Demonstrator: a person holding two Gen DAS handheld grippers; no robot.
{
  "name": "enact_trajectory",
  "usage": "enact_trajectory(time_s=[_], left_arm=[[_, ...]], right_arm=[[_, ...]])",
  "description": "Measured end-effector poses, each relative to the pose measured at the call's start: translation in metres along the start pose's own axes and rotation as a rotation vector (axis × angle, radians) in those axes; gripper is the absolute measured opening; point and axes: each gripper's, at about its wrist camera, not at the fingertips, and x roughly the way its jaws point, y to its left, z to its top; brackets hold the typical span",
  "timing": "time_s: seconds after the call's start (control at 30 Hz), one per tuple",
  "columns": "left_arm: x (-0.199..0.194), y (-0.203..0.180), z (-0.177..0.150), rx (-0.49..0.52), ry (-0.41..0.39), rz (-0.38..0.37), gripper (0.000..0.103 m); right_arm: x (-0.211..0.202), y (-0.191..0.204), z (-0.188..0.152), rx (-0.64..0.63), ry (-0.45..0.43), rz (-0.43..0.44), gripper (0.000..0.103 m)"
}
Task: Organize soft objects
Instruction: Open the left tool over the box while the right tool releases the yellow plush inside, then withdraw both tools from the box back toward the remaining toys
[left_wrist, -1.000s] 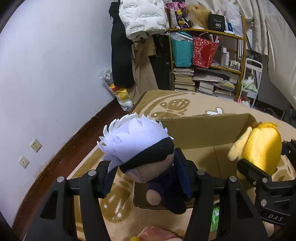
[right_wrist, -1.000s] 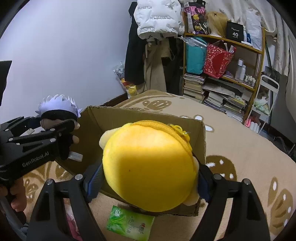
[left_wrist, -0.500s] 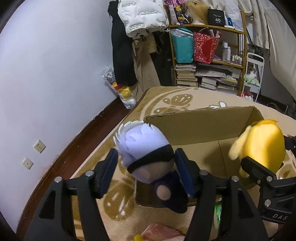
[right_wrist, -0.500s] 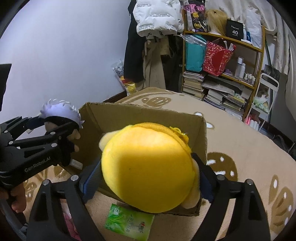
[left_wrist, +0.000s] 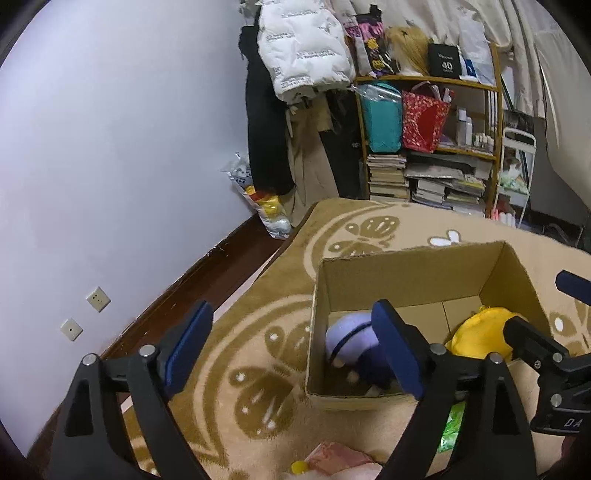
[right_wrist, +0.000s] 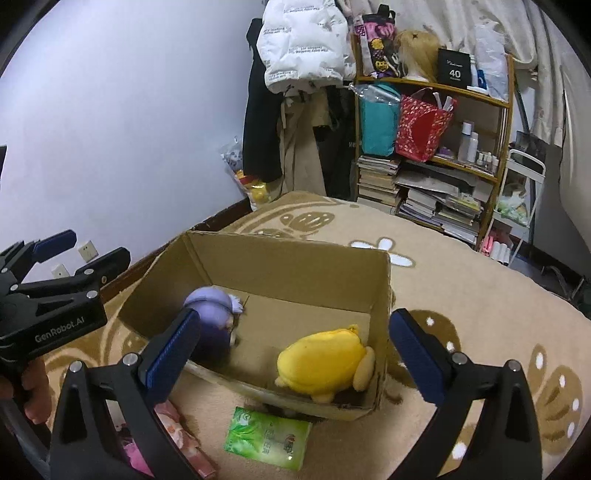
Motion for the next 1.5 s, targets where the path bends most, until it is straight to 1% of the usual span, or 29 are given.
enact_trajectory(time_s=[0.03, 0.07, 0.17, 0.27, 0.37, 0.43, 0.5, 0.57, 0.63, 0.8, 0.87, 0.97, 1.07, 1.17, 1.23, 1.3, 1.43, 1.5], left_arm=[[-0.003, 0.002, 0.0, -0.008, -0.006, 0.001, 0.096], [-0.005, 0.003, -0.001, -0.014, -0.009, 0.003, 0.097], [-0.014, 0.009, -0.002, -0.03, -0.009, 0.003, 0.098], [-0.024, 0.014, -0.001, -0.031, 0.011, -0.034, 0.099], [-0.04, 0.018, -0.001, -0.014, -0.001, 0.001, 0.099], [-0.048, 0.02, -0.002, -0.019, 0.0, 0.008, 0.099], [-0.055, 0.023, -0.004, -0.02, 0.018, 0.017, 0.1], [-0.062, 0.028, -0.007, -0.039, 0.042, -0.003, 0.1], [-0.072, 0.032, -0.012, -0.052, 0.05, -0.021, 0.1], [-0.092, 0.038, -0.033, -0.049, 0.076, -0.024, 0.1], [-0.098, 0.04, -0.044, -0.051, 0.092, -0.026, 0.1], [-0.104, 0.045, -0.06, -0.081, 0.134, -0.079, 0.1], [-0.107, 0.048, -0.07, -0.092, 0.16, -0.101, 0.1], [-0.109, 0.046, -0.079, -0.081, 0.179, -0.099, 0.1], [-0.107, 0.044, -0.085, -0.076, 0.203, -0.113, 0.1], [-0.101, 0.038, -0.091, -0.062, 0.24, -0.128, 0.1], [-0.09, 0.027, -0.101, -0.011, 0.3, -0.108, 0.1], [-0.083, 0.024, -0.107, -0.002, 0.339, -0.122, 0.1]], right_arm=[[-0.004, 0.0, 0.001, 0.003, -0.003, 0.0, 0.103], [-0.008, 0.001, 0.001, 0.002, -0.006, -0.003, 0.103], [-0.021, 0.004, 0.003, -0.008, -0.018, -0.015, 0.103], [-0.036, 0.007, 0.004, -0.014, -0.029, -0.03, 0.103], [-0.048, 0.011, 0.006, -0.019, -0.027, -0.048, 0.103], [-0.056, 0.012, 0.006, -0.015, -0.023, -0.06, 0.103], [-0.066, 0.012, 0.006, 0.01, -0.03, -0.06, 0.103], [-0.076, 0.012, 0.004, 0.035, -0.036, -0.049, 0.103], [-0.085, 0.014, -0.002, 0.034, -0.038, -0.055, 0.103], [-0.1, 0.017, -0.015, 0.044, -0.015, -0.042, 0.103], [-0.104, 0.017, -0.023, 0.055, -0.002, -0.036, 0.103], [-0.108, 0.019, -0.036, 0.056, 0.027, -0.035, 0.103], [-0.112, 0.019, -0.047, 0.062, 0.051, -0.025, 0.103], [-0.114, 0.02, -0.058, 0.067, 0.07, -0.021, 0.103], [-0.115, 0.02, -0.065, 0.081, 0.084, -0.016, 0.103], [-0.114, 0.021, -0.071, 0.099, 0.097, -0.008, 0.103], [-0.106, 0.022, -0.086, 0.112, 0.141, 0.003, 0.103], [-0.103, 0.025, -0.093, 0.109, 0.162, 0.008, 0.103]])
